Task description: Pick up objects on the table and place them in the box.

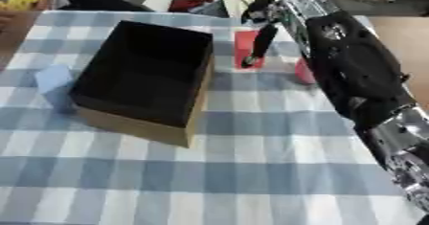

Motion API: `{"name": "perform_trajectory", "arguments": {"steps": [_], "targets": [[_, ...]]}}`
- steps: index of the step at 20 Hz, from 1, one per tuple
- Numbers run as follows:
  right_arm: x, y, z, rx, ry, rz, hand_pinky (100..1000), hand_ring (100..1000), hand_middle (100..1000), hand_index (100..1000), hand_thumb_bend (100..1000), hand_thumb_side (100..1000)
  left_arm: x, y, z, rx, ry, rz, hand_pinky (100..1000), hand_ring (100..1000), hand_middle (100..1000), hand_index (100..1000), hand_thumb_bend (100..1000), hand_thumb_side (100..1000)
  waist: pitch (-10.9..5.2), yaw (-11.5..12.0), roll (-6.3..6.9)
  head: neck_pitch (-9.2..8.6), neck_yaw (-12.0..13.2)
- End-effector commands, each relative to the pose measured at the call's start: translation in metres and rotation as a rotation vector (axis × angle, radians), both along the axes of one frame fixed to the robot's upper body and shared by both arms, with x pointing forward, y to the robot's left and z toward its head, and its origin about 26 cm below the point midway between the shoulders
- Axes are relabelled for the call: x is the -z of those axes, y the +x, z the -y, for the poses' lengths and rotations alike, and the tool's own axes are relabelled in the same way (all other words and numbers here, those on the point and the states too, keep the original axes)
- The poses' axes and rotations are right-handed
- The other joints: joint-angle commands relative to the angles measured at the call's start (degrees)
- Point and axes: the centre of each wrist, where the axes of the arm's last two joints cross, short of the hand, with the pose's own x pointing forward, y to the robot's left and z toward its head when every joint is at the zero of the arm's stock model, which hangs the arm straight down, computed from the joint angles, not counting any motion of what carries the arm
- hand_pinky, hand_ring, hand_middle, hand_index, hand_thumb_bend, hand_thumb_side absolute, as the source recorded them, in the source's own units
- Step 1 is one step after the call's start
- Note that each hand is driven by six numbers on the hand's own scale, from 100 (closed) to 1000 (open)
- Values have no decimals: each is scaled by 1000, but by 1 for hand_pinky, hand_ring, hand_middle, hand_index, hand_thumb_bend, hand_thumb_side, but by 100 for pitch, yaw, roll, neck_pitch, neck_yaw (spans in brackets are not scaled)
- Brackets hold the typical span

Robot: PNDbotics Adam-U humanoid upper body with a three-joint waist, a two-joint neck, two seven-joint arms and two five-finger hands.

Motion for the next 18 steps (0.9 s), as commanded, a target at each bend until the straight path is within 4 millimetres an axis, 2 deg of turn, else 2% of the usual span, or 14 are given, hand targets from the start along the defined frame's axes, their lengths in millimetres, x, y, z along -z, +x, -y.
{"name": "perform_trajectory", "arguments": {"steps": [1,12,16,18], "targets": [[-26,-4,5,26,7,66,968,989,968,1000,558,535,-10,-2,-1,3,26,28,449,690,620,800,100,838,-86,4,19,-90,-31],[-26,-1,12,99,-9,40,966,988,969,1000,496,498,-12,-1,0,8,29,39,447,690,620,800,100,833,95,43,-7,-255,-115],[-26,-1,12,111,-9,33,963,985,965,1000,430,468,-13,0,1,10,28,42,446,689,620,800,100,832,156,61,-14,-285,-128],[-27,-1,11,108,2,36,960,979,957,1000,346,432,-13,0,1,11,27,42,446,687,620,800,100,833,177,71,-14,-297,-134]]}}
